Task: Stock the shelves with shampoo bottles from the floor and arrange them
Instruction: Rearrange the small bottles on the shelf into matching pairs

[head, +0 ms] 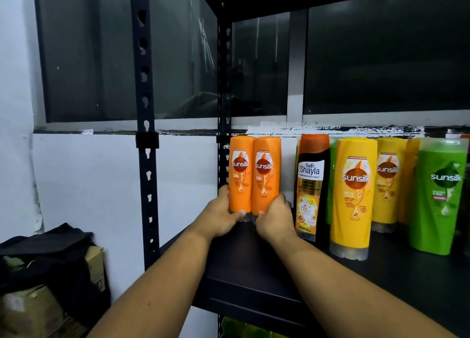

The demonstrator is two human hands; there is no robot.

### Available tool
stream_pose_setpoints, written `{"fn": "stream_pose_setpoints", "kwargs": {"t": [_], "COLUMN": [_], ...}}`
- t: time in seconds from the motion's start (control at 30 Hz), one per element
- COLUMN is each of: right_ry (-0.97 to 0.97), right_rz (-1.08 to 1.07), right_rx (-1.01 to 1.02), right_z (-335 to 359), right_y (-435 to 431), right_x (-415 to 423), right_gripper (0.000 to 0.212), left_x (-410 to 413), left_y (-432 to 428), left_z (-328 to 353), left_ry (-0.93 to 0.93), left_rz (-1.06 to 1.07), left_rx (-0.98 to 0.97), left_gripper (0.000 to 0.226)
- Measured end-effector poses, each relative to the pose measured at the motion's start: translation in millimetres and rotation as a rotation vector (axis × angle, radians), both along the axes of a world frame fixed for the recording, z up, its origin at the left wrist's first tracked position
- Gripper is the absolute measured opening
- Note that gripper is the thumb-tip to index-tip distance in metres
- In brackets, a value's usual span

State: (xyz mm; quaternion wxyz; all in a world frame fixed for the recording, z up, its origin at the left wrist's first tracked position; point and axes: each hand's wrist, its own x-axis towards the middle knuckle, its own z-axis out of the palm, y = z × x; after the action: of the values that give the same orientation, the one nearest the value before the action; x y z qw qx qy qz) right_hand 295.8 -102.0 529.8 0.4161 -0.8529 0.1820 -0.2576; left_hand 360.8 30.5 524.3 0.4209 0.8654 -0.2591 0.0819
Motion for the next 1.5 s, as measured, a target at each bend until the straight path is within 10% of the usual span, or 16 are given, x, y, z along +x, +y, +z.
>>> {"fn": "stream_pose_setpoints", "kwargs": {"t": [1.5], "right_ry": [-0.042], "right_rz": [0.025], "right_rx": [-0.050], "right_z": [-6.2], "right_y": [-5.9], "right_x": [0.2], "right_gripper": [0.043], "left_x": [6.4], "left_y": [-3.8], "left_z": [-1.4], "left_ry": [0.037], "left_rz": [0.101], "left_rx": [0.103], "left_gripper": [0.065]}}
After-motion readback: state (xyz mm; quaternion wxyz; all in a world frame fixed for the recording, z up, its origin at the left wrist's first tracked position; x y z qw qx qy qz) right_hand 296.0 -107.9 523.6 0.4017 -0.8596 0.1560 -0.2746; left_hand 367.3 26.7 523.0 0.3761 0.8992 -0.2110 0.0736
